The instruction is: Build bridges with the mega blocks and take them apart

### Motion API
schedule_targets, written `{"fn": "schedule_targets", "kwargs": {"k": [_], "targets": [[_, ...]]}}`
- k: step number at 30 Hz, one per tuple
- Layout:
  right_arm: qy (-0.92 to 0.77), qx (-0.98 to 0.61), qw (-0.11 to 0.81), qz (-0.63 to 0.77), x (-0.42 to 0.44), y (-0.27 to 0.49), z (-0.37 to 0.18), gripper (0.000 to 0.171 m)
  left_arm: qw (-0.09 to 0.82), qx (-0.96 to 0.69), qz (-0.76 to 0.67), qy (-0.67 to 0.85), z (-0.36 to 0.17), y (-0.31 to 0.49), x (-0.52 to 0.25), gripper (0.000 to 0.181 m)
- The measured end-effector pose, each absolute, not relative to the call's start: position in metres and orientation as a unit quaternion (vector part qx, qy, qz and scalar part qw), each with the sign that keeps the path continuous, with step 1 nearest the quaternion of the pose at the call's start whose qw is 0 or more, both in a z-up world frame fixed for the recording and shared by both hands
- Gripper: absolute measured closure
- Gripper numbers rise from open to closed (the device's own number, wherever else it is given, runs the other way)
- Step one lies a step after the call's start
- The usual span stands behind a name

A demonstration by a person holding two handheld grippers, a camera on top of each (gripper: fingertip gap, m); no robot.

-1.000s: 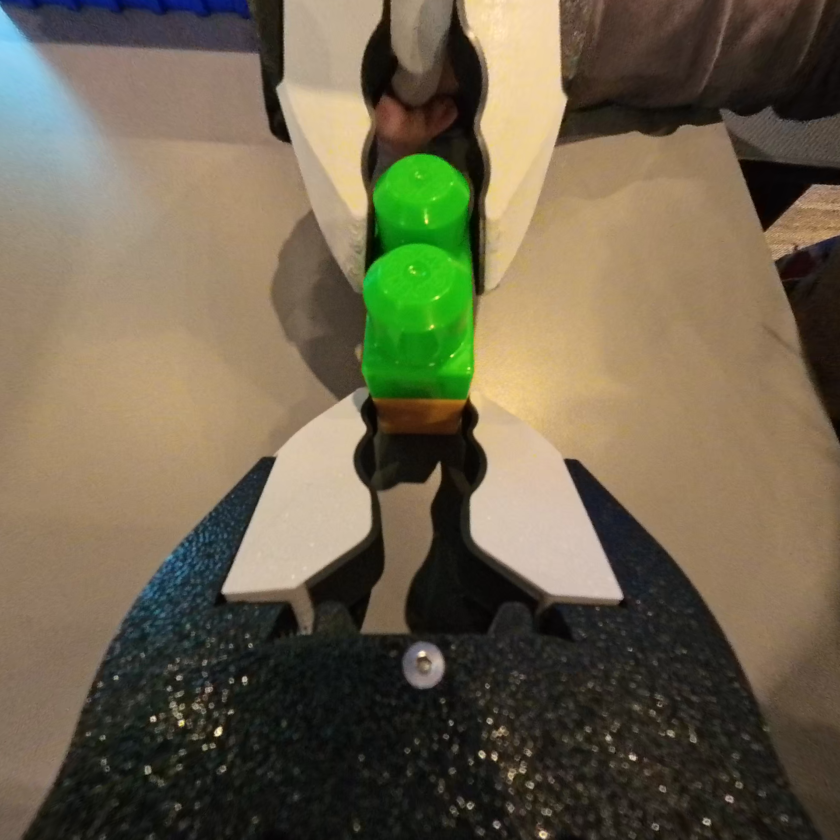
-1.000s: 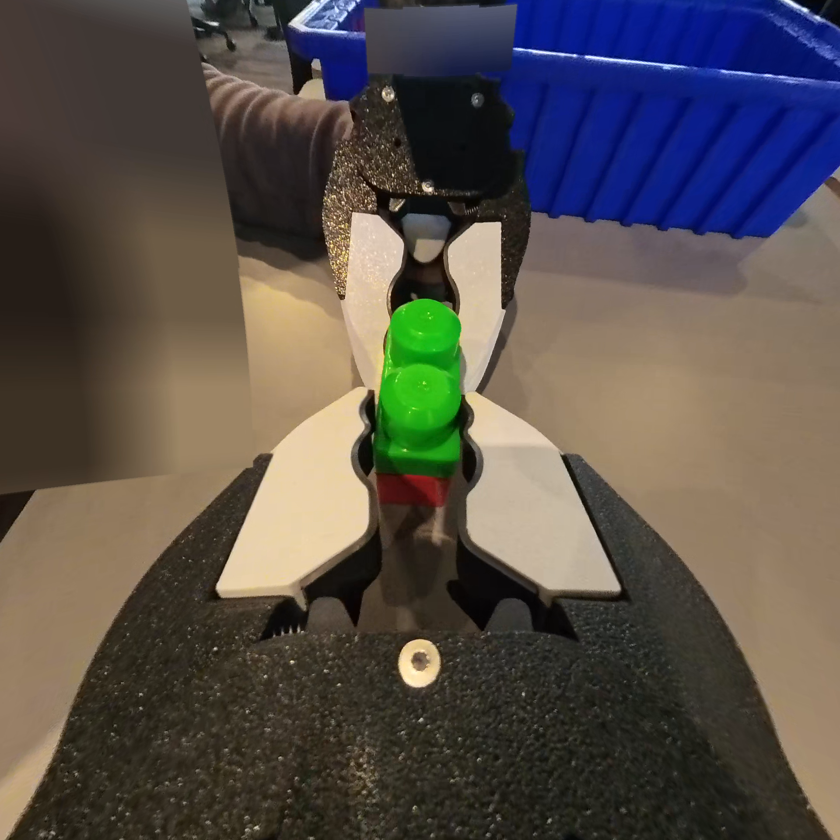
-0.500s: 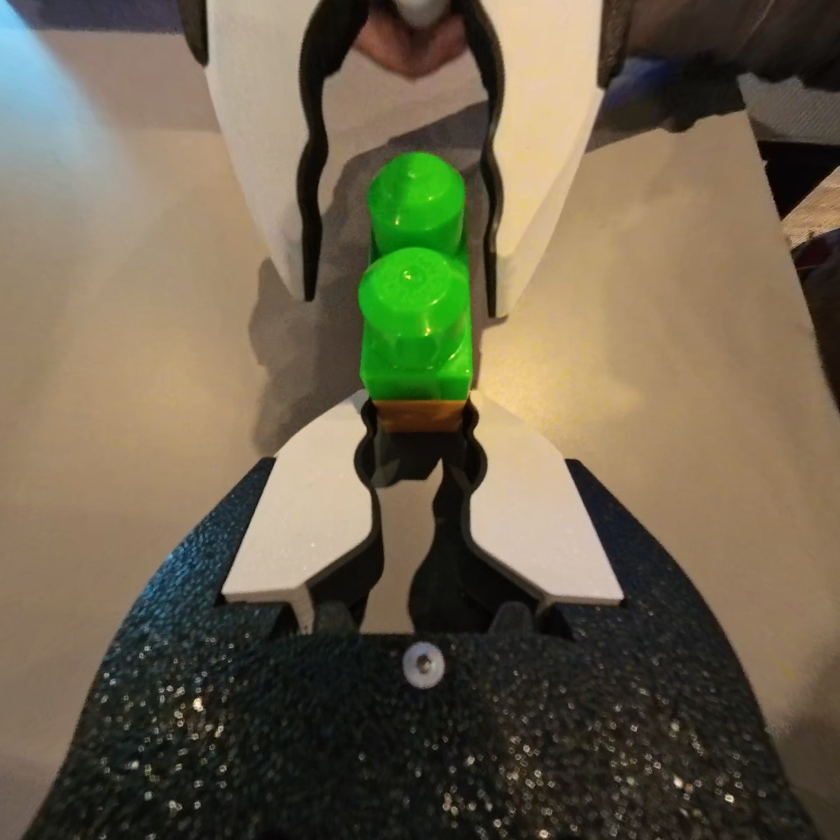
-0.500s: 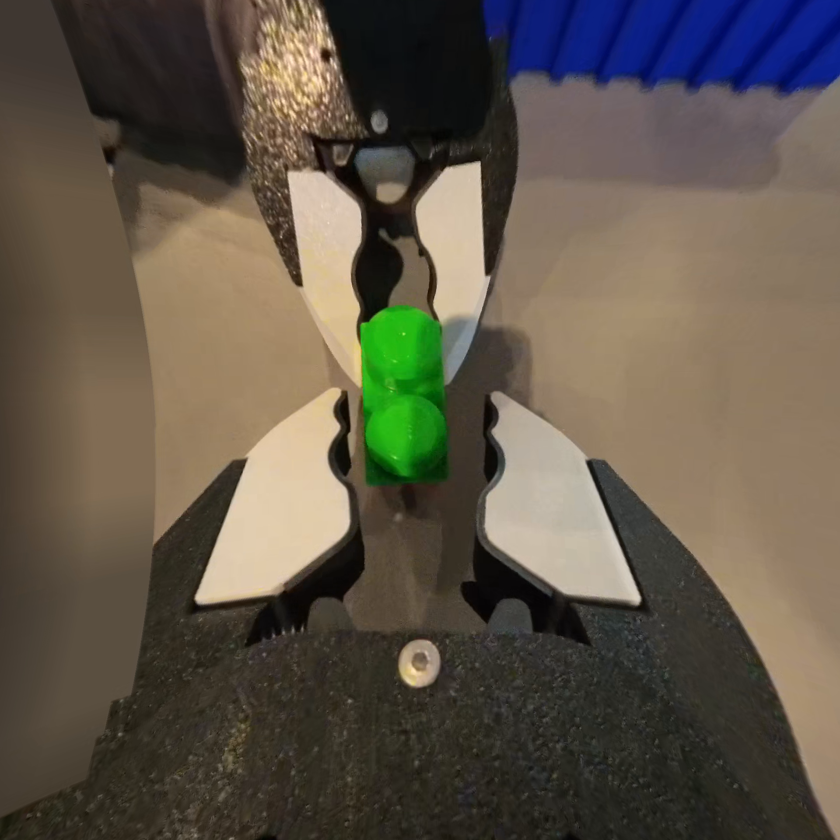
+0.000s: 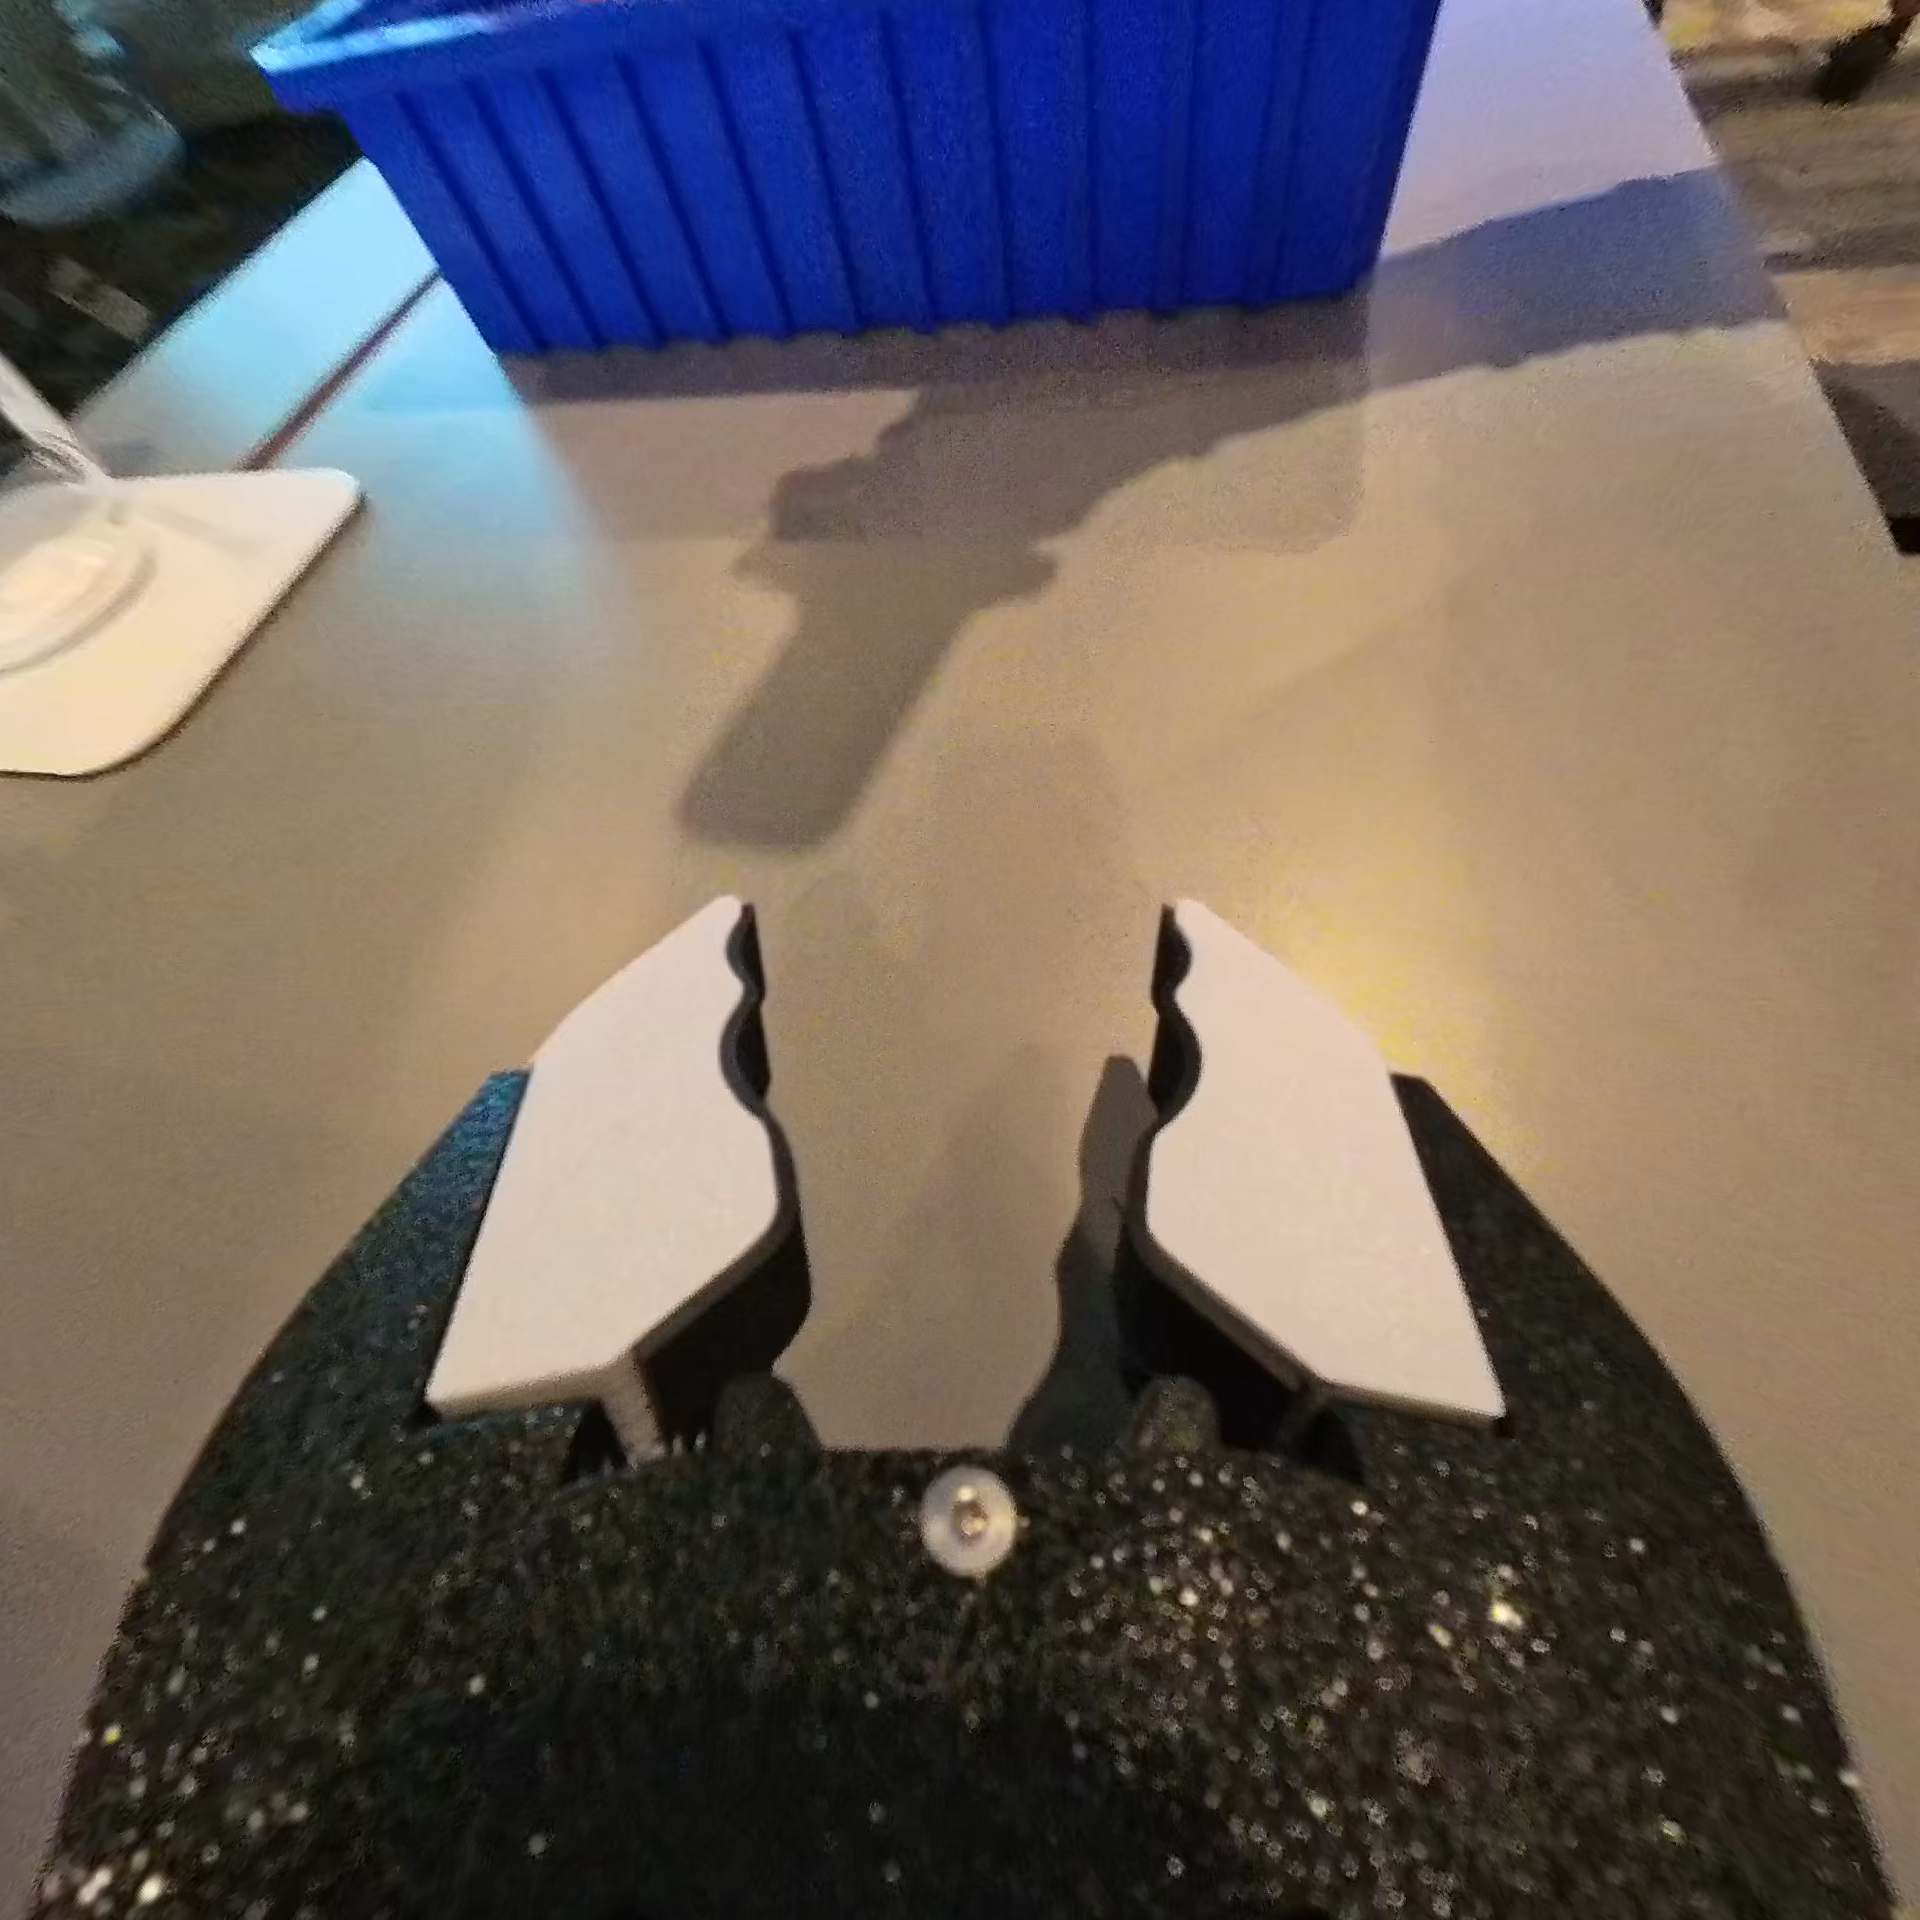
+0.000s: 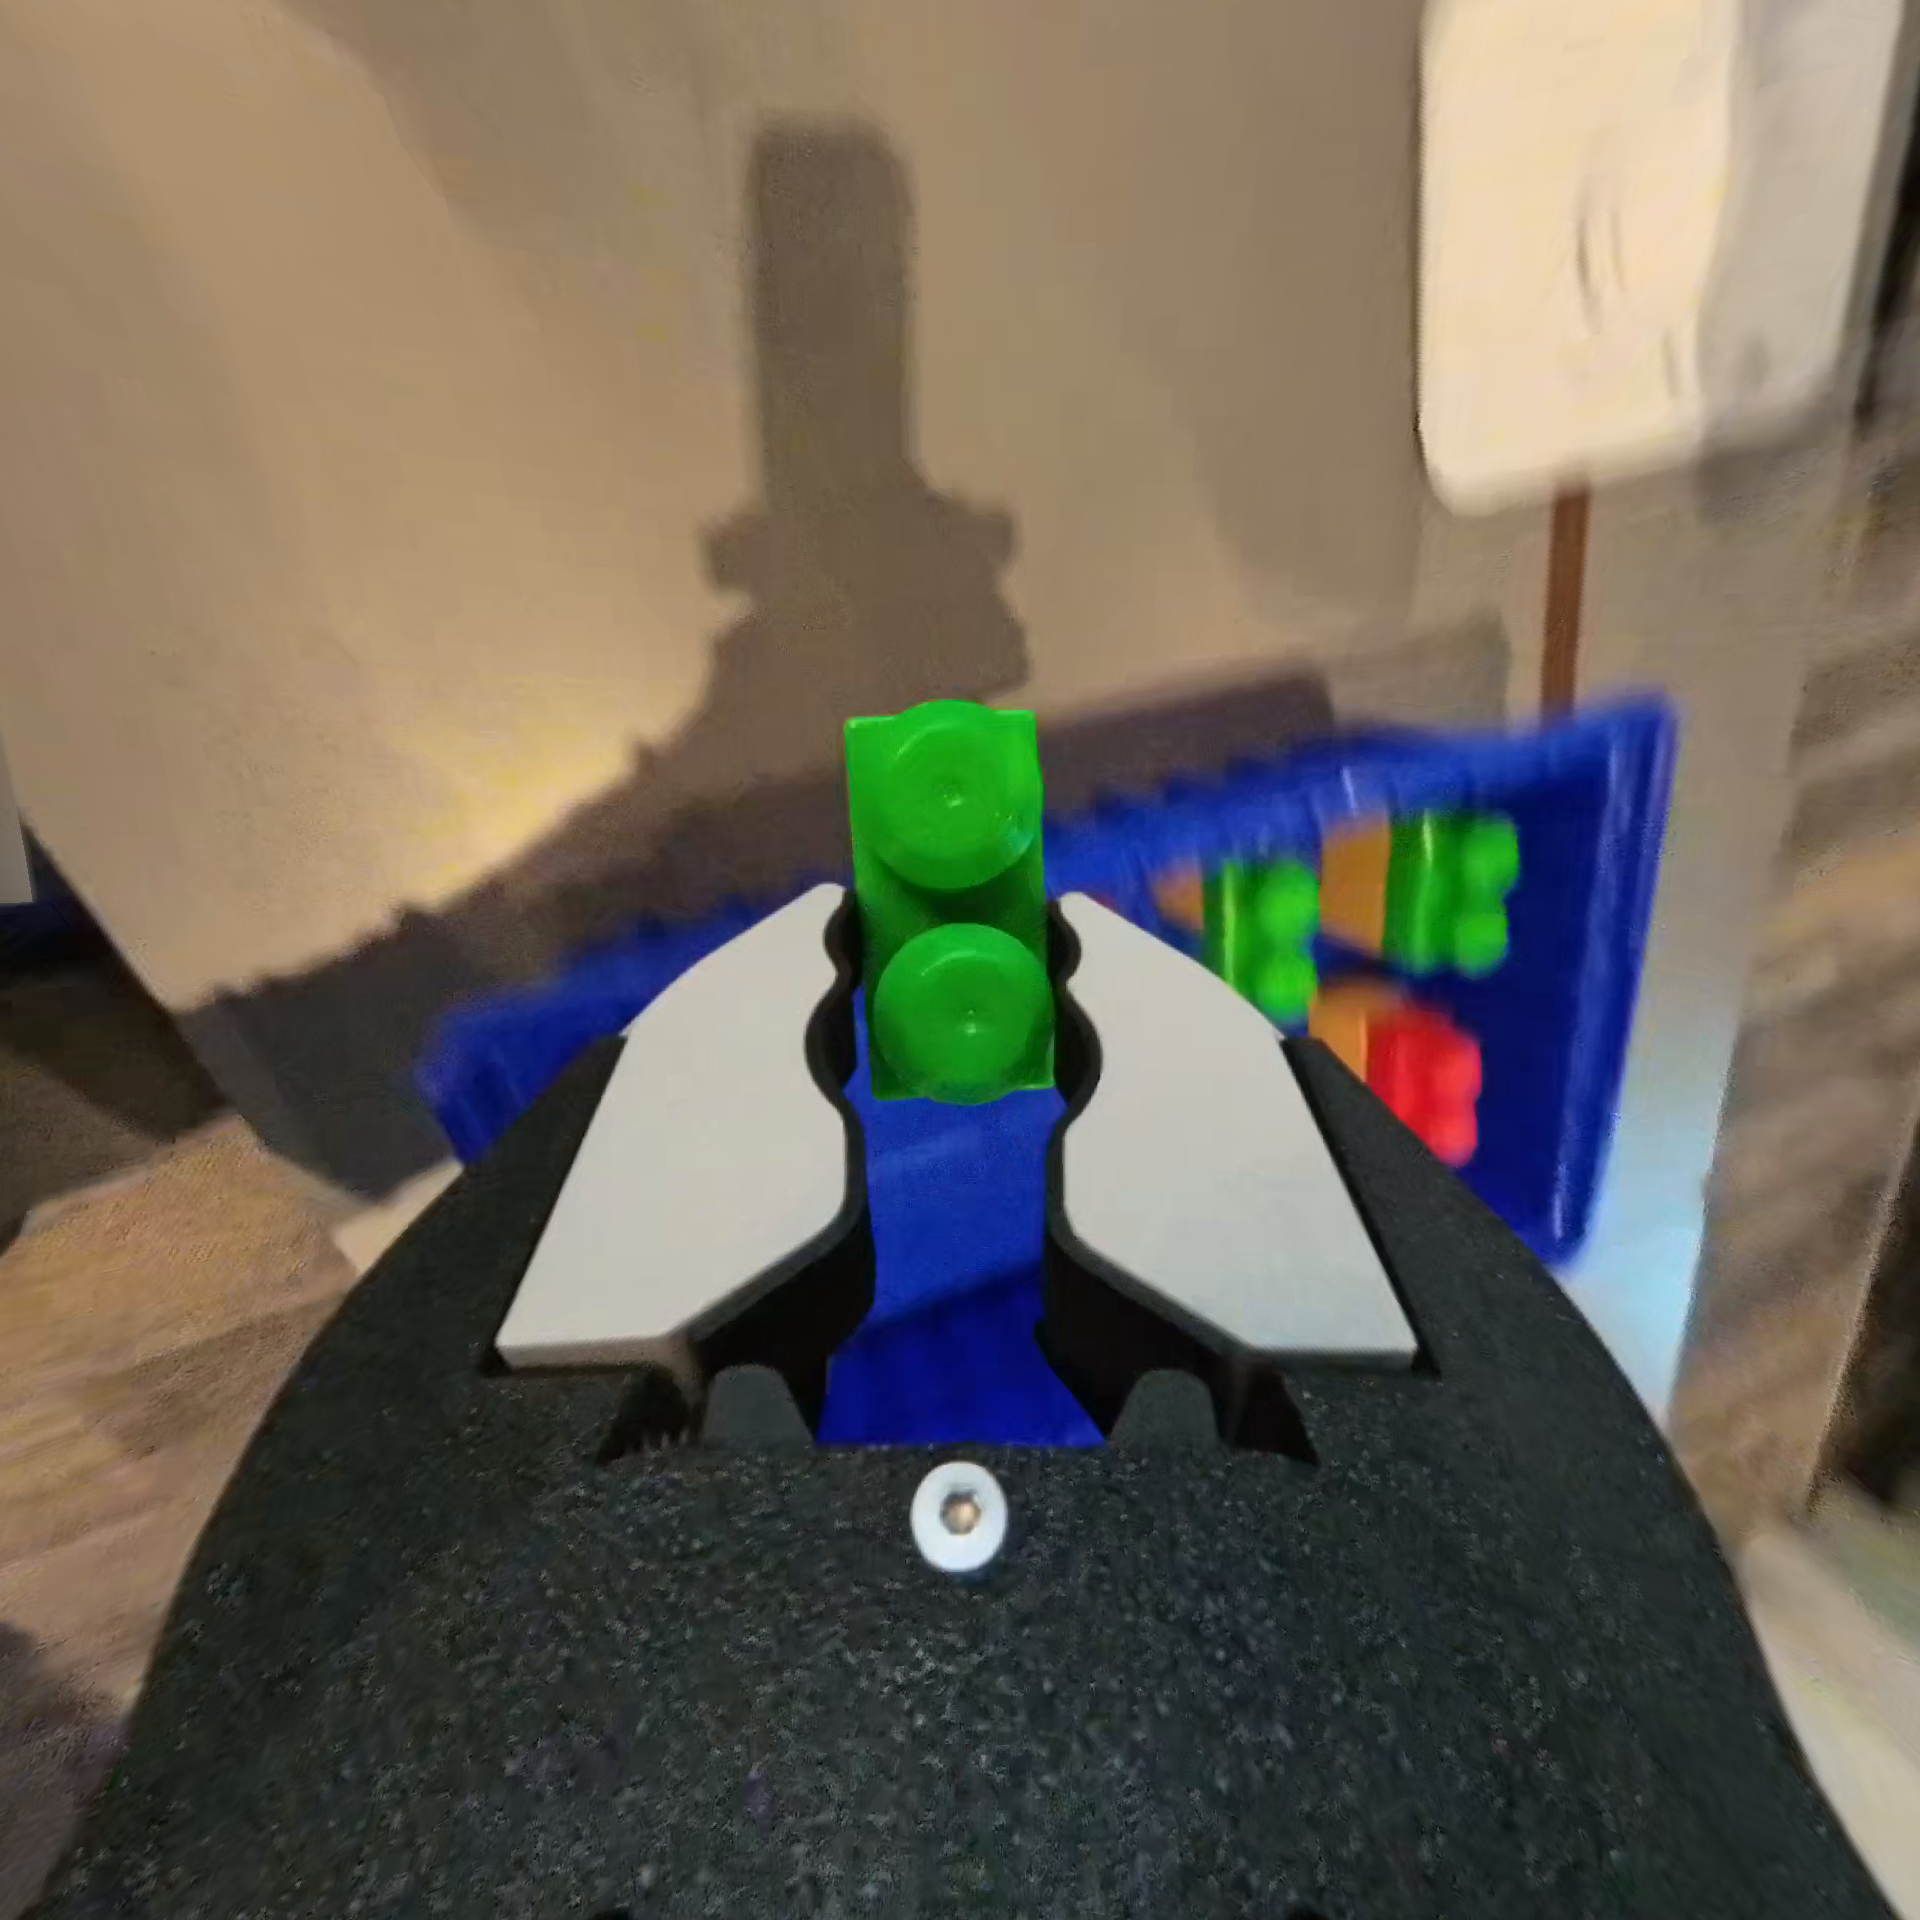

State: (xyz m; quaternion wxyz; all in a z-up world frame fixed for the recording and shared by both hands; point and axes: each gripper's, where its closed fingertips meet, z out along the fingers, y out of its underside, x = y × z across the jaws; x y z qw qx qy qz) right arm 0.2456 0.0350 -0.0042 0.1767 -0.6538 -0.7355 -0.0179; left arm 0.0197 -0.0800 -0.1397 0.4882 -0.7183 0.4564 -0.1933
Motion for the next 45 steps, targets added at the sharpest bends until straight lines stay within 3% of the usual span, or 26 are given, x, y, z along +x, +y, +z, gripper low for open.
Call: {"fn": "schedule_targets", "kwargs": {"k": [1, 8, 16, 26, 29, 34, 37, 41, 45], "targets": [[-0.718, -0.676, 0.163, -0.042, 0.281, 0.056, -0.003, 0.137, 0.501, -0.713, -0.193, 0.450, -0.136, -0.078, 0.020, 0.111], [-0.718, -0.689, 0.098, -0.010, 0.391, 0.119, -0.070, 0.137, 0.575, -0.696, -0.208, 0.377, -0.117, -0.059, 0.012, 0.120], [-0.747, -0.652, 0.112, 0.068, 0.382, 0.140, -0.111, 0.137, 0.601, -0.700, -0.169, 0.347, -0.116, -0.044, 0.003, 0.126], [-0.736, -0.672, 0.047, 0.067, 0.401, 0.133, -0.134, 0.137, 0.599, -0.705, -0.176, 0.338, -0.116, -0.040, 0.003, 0.130], [-0.721, -0.688, 0.062, 0.056, 0.403, 0.136, -0.126, 0.124, 0.598, -0.702, -0.183, 0.341, -0.115, -0.042, 0.003, 0.130], [-0.681, -0.720, 0.130, 0.044, 0.400, 0.140, -0.097, 0.110, 0.602, -0.696, -0.185, 0.344, -0.114, -0.045, 0.004, 0.131], [-0.628, -0.742, 0.223, 0.071, 0.373, 0.130, -0.060, 0.103, 0.619, -0.695, -0.170, 0.325, -0.110, -0.044, 0.000, 0.131], [-0.590, -0.683, 0.389, 0.186, 0.272, 0.051, 0.012, 0.097, 0.646, -0.690, -0.147, 0.290, -0.103, -0.040, -0.009, 0.128], [-0.591, -0.588, 0.494, 0.245, 0.172, -0.041, 0.027, 0.090, 0.665, -0.679, -0.128, 0.282, -0.098, -0.041, -0.012, 0.125]]}}
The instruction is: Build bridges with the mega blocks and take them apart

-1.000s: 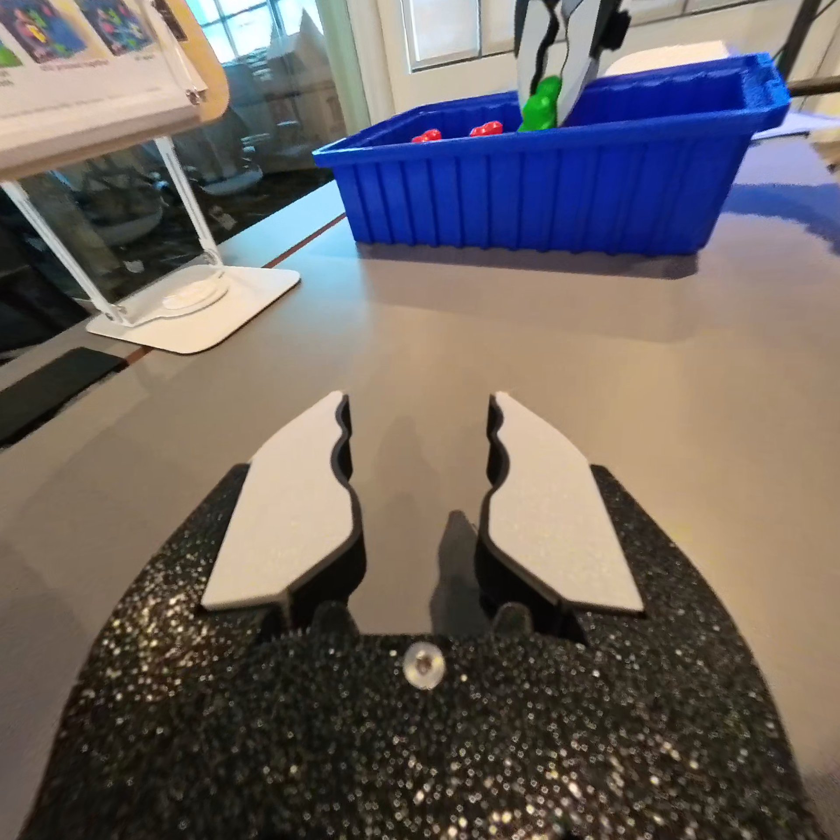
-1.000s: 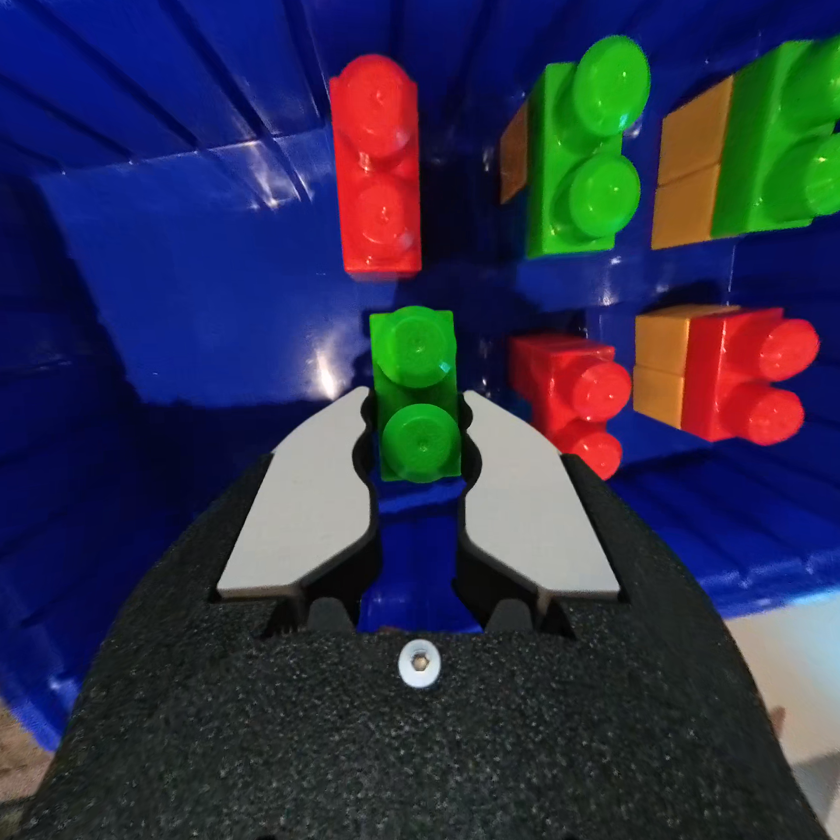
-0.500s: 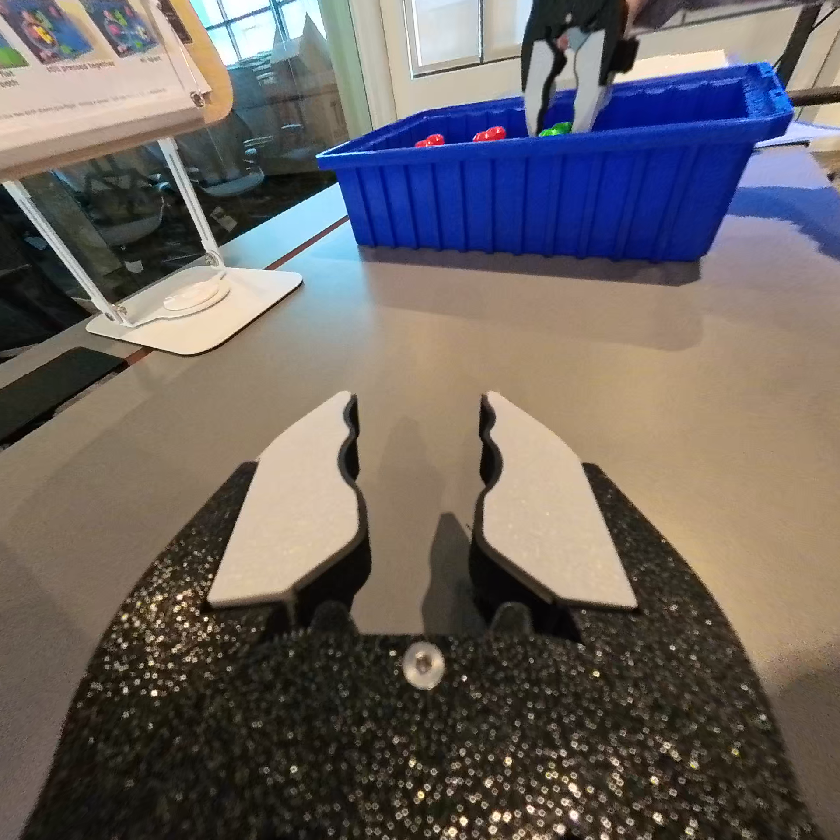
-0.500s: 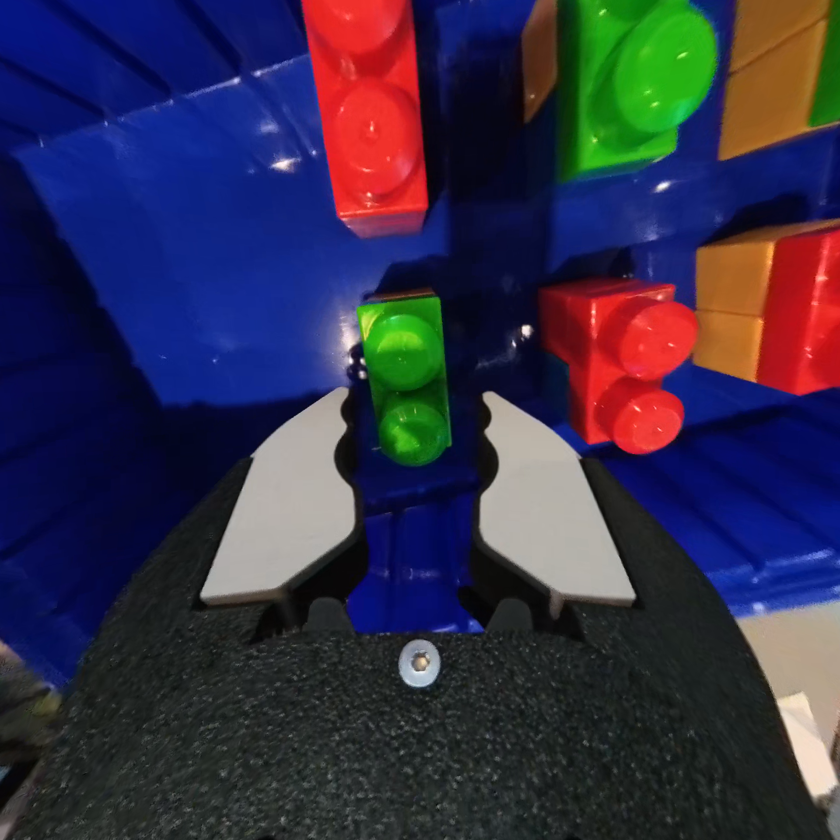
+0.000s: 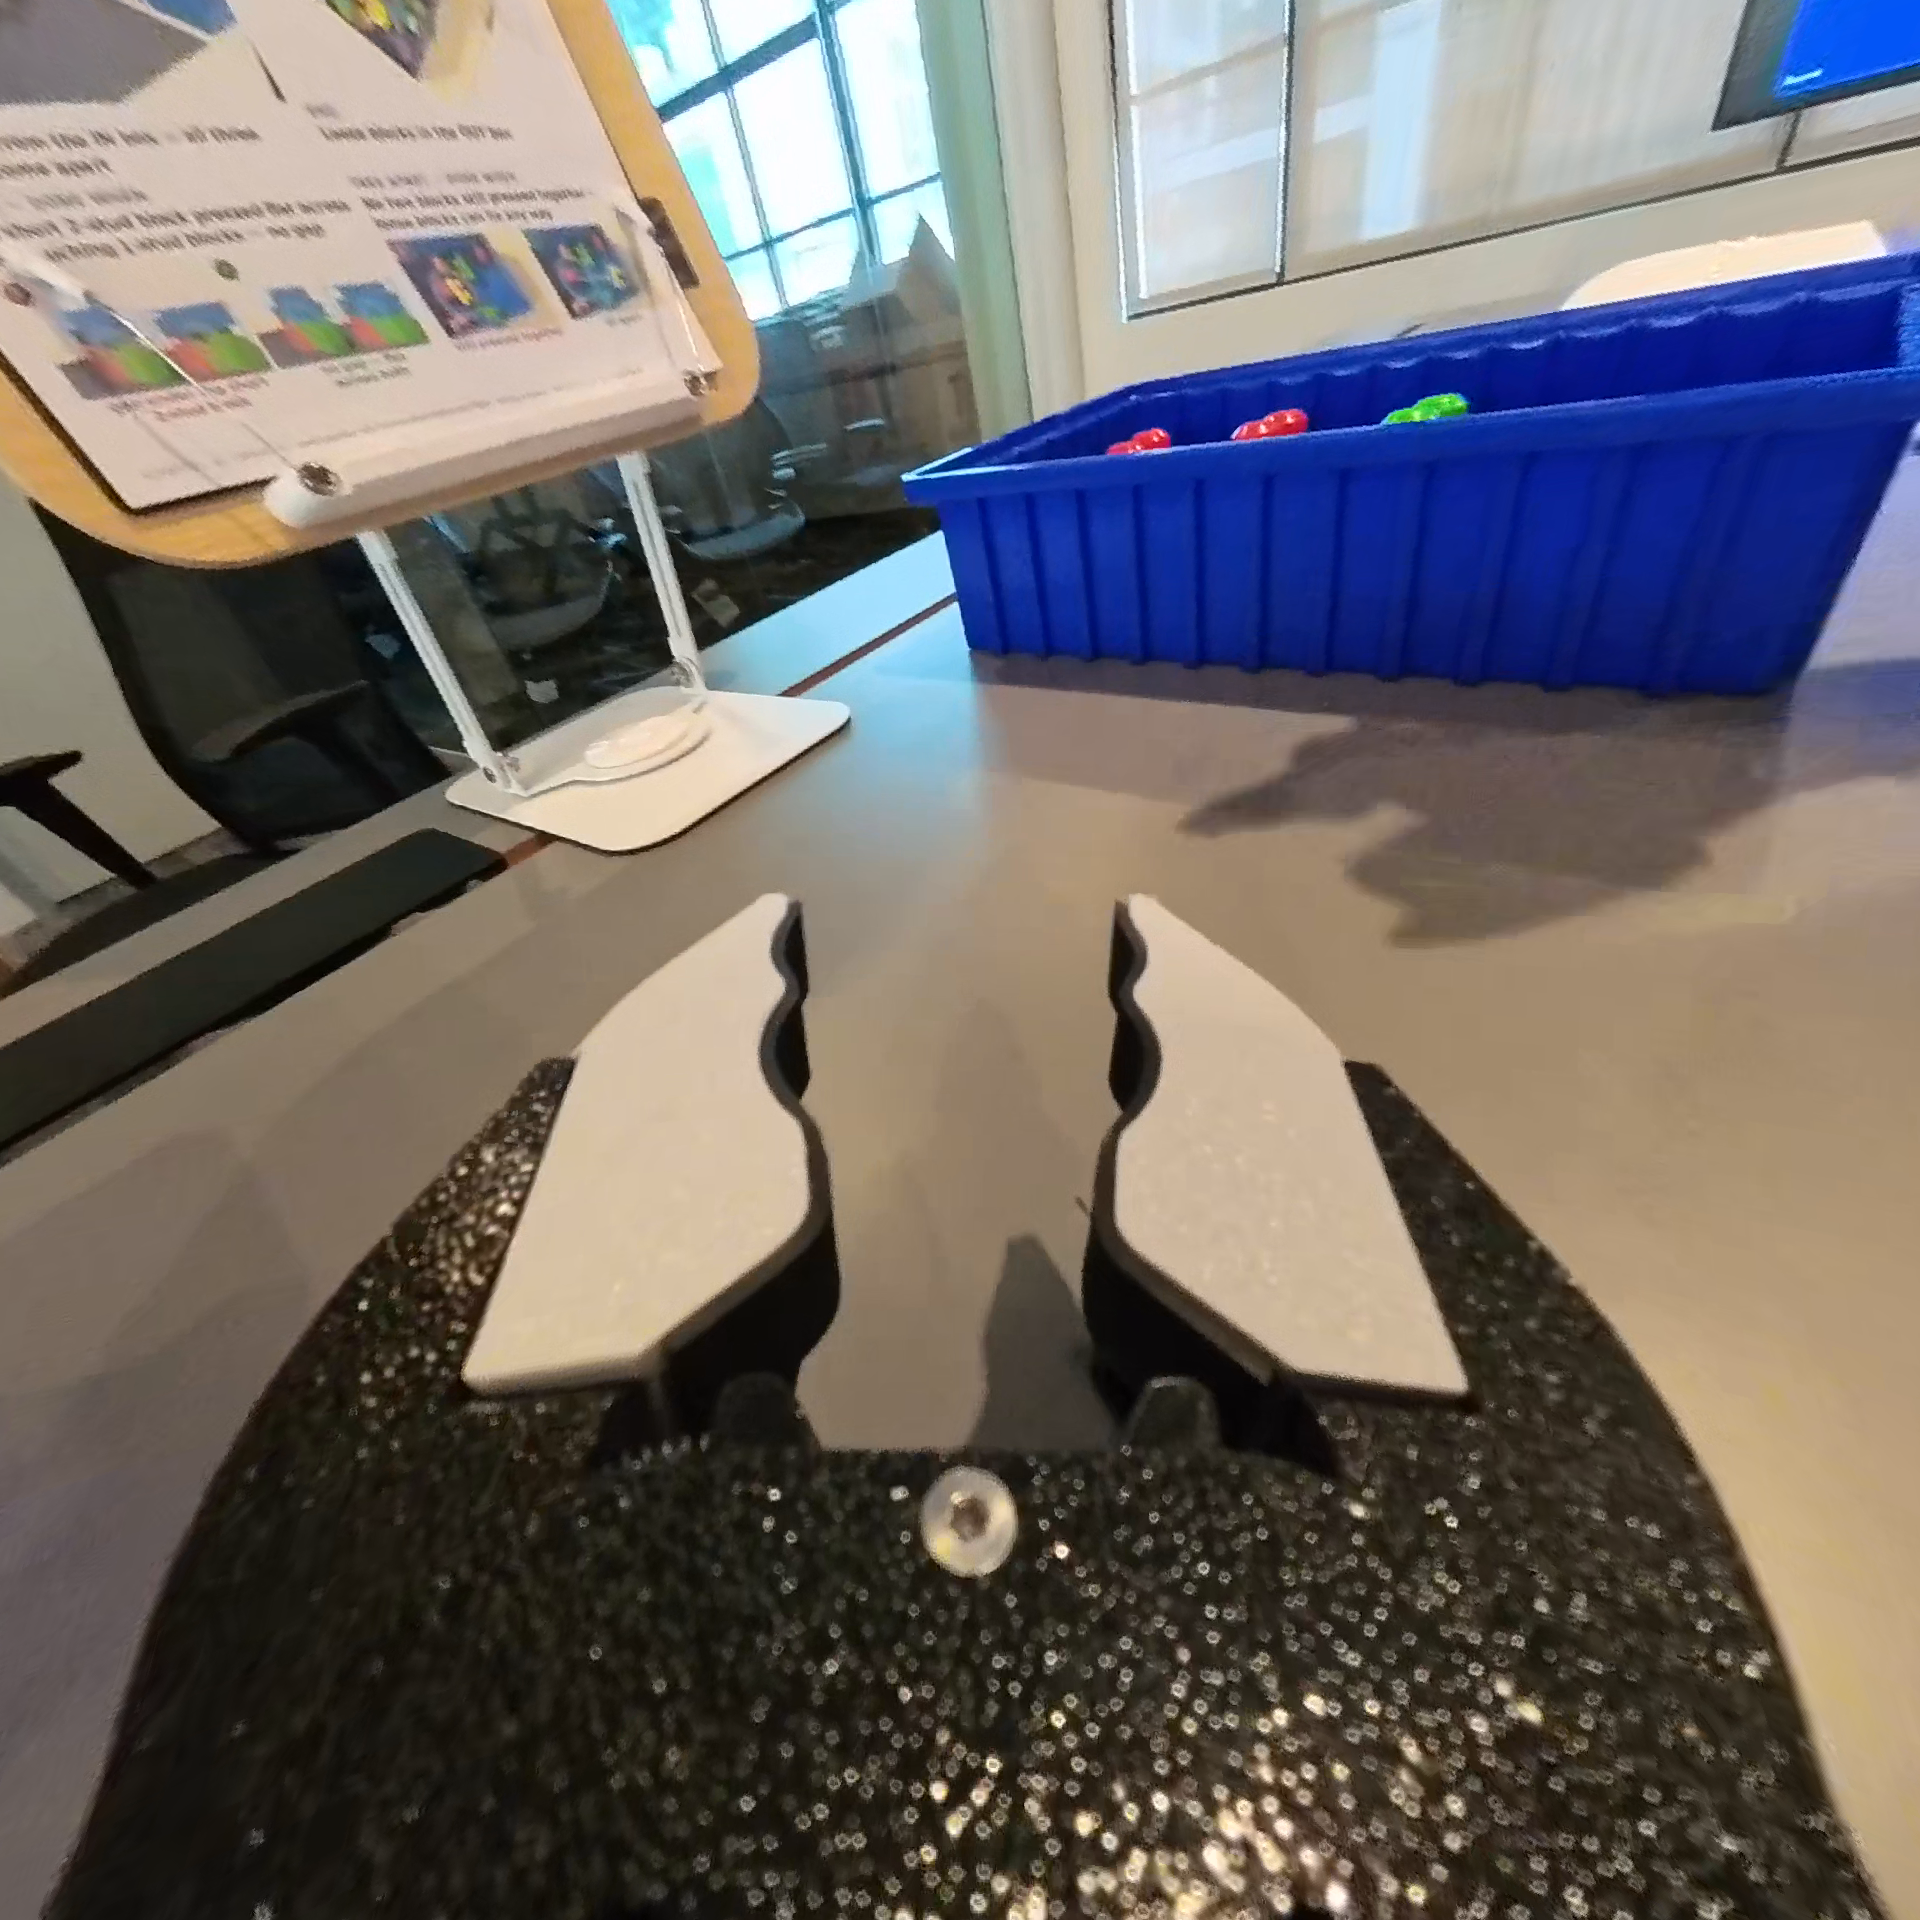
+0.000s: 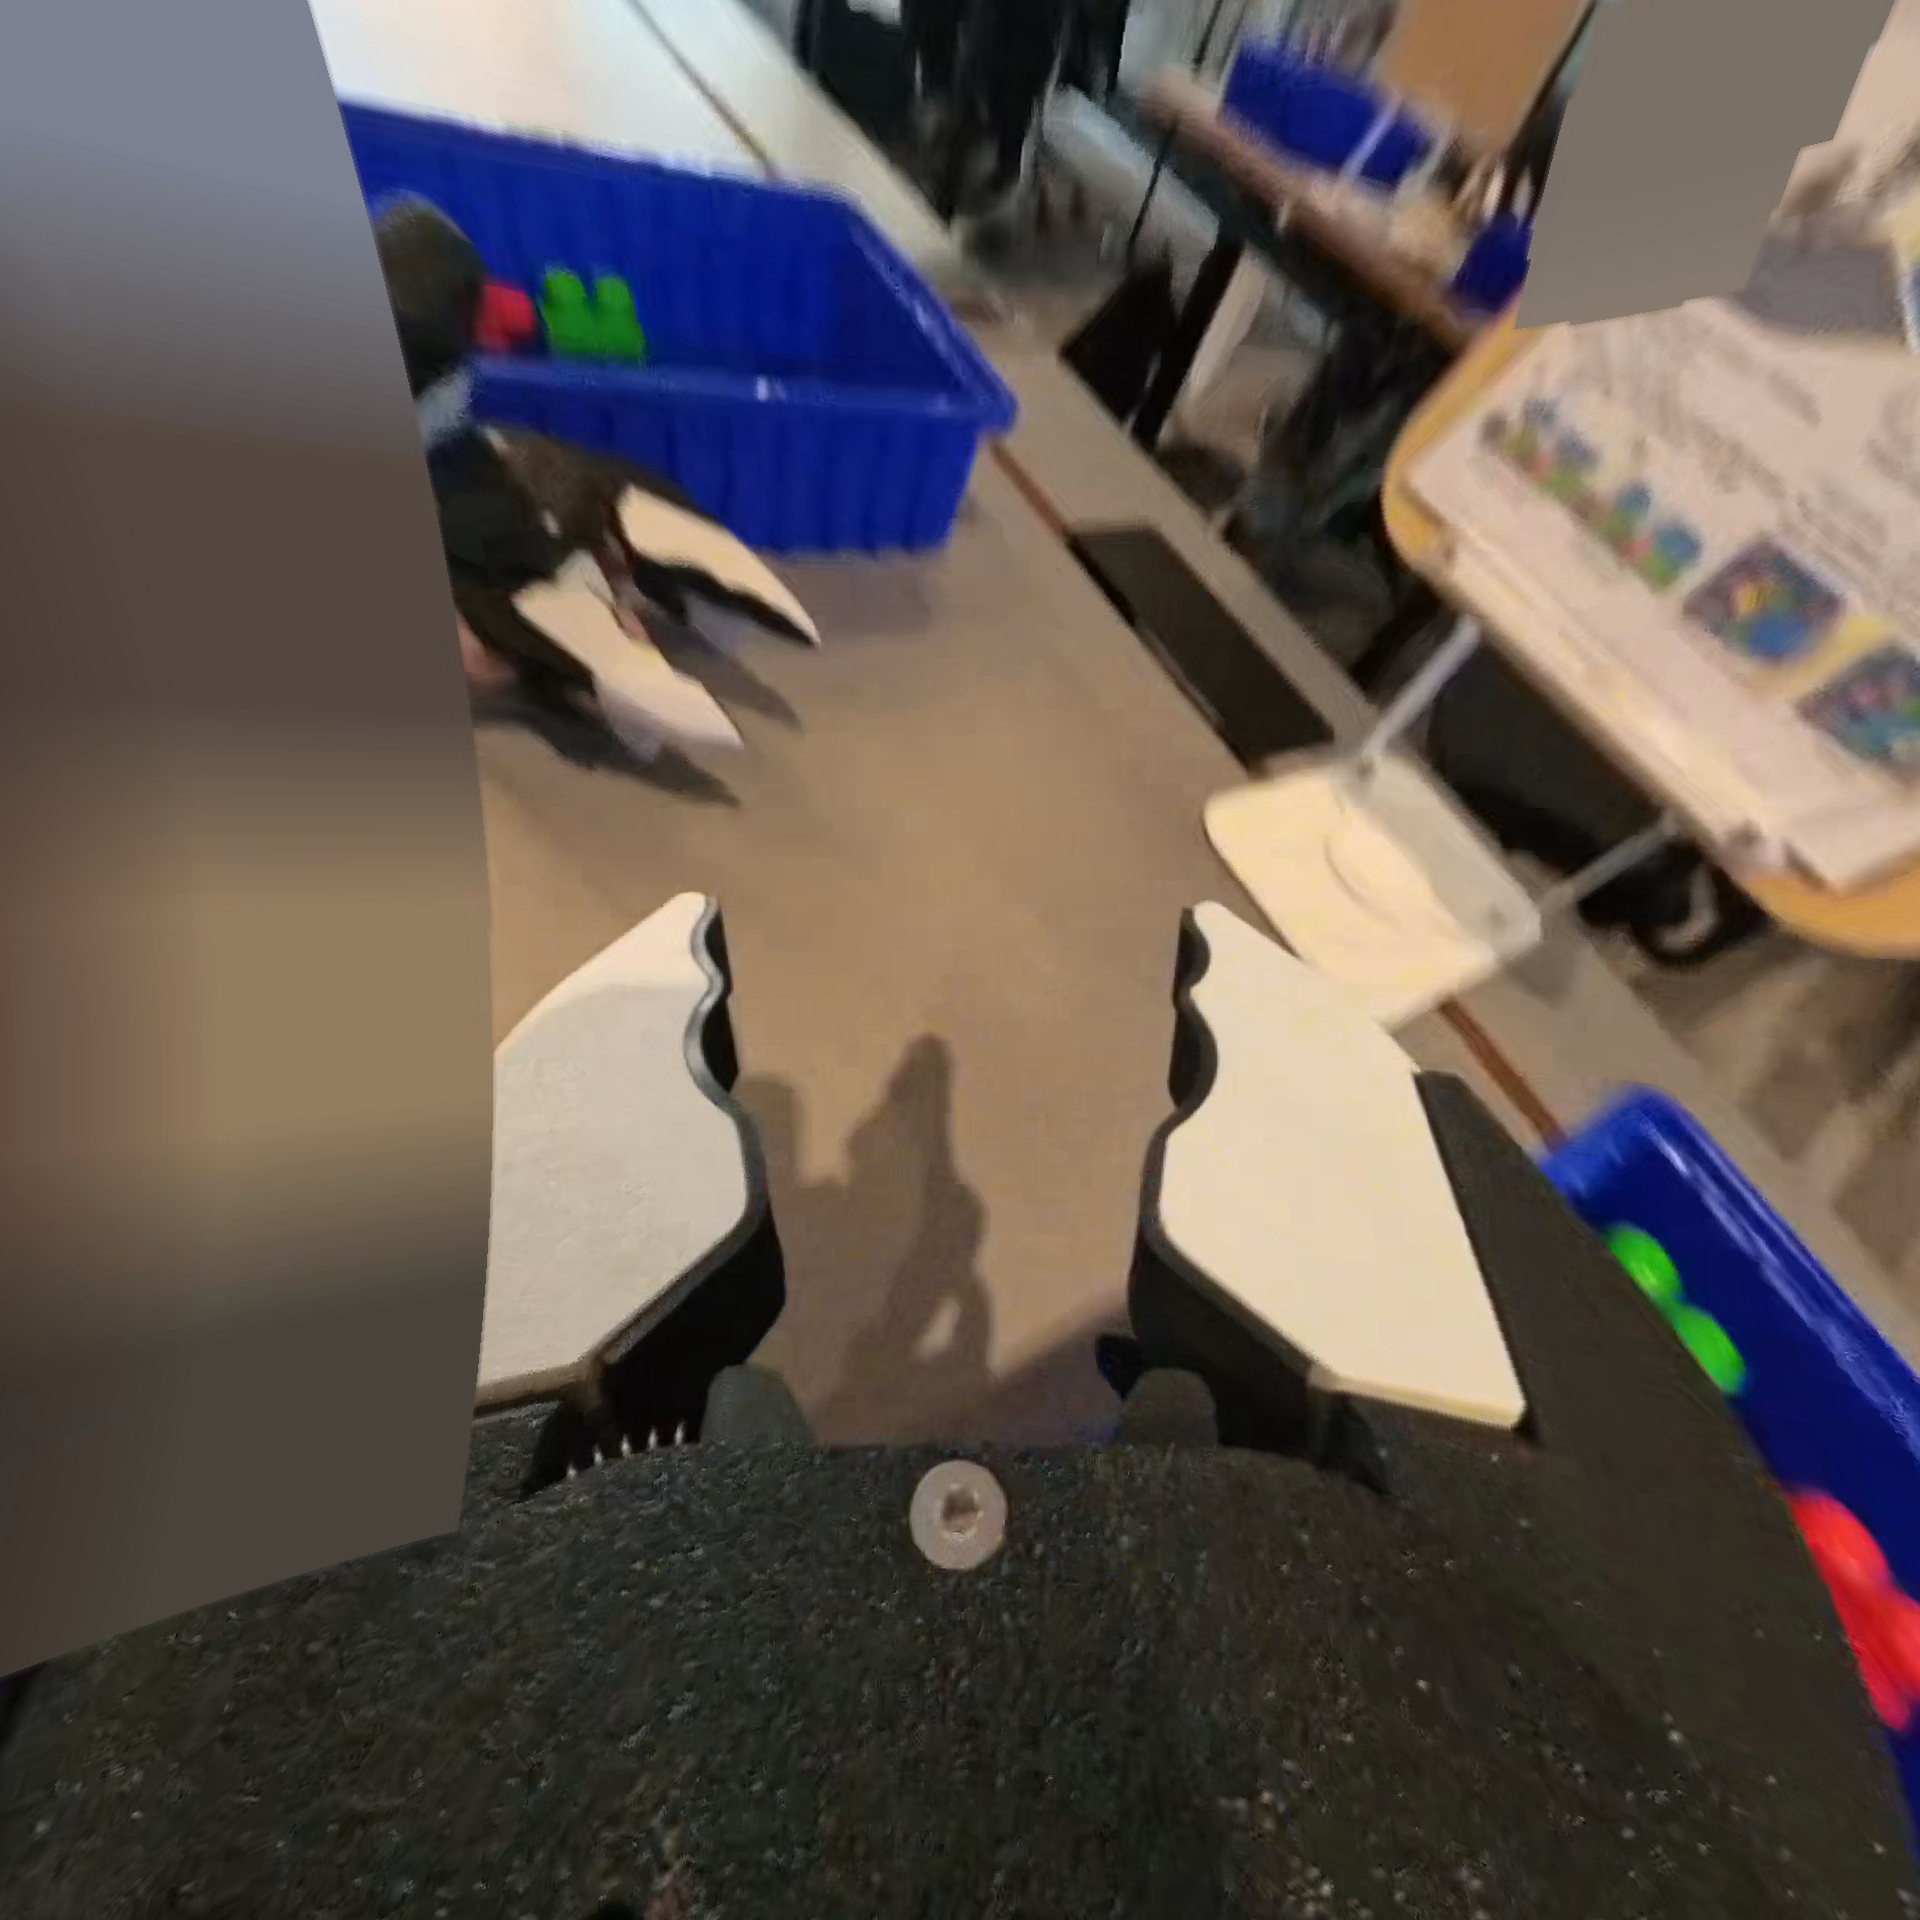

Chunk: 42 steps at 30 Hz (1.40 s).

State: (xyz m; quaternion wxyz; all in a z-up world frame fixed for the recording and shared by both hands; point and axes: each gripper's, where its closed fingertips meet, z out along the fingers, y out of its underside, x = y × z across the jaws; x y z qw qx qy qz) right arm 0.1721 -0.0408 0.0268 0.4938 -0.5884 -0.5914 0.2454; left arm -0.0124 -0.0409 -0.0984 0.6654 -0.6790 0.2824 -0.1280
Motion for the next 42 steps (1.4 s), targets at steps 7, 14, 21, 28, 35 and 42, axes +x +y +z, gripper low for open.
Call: {"fn": "schedule_targets", "kwargs": {"k": [7, 14, 21, 28, 35, 42], "targets": [[-0.405, -0.539, 0.673, 0.305, 0.083, -0.024, -0.021, 0.095, 0.690, -0.666, -0.097, 0.267, -0.092, -0.040, -0.019, 0.121], [-0.363, -0.560, 0.691, 0.278, 0.082, 0.001, -0.057, 0.097, 0.709, -0.659, -0.070, 0.239, -0.086, -0.036, -0.033, 0.117], [-0.393, -0.545, 0.685, 0.283, 0.066, -0.011, -0.065, 0.088, 0.726, -0.649, -0.074, 0.215, -0.079, -0.035, -0.031, 0.098], [-0.409, -0.537, 0.685, 0.274, 0.063, -0.014, -0.069, 0.085, 0.746, -0.630, -0.090, 0.195, -0.071, -0.036, -0.036, 0.087], [-0.405, -0.534, 0.695, 0.260, 0.063, -0.008, -0.070, 0.073, 0.751, -0.622, -0.103, 0.198, -0.070, -0.034, -0.033, 0.082], [-0.404, -0.538, 0.696, 0.252, 0.062, -0.003, -0.073, 0.070, 0.766, -0.600, -0.074, 0.218, -0.059, -0.042, -0.027, 0.080]]}}
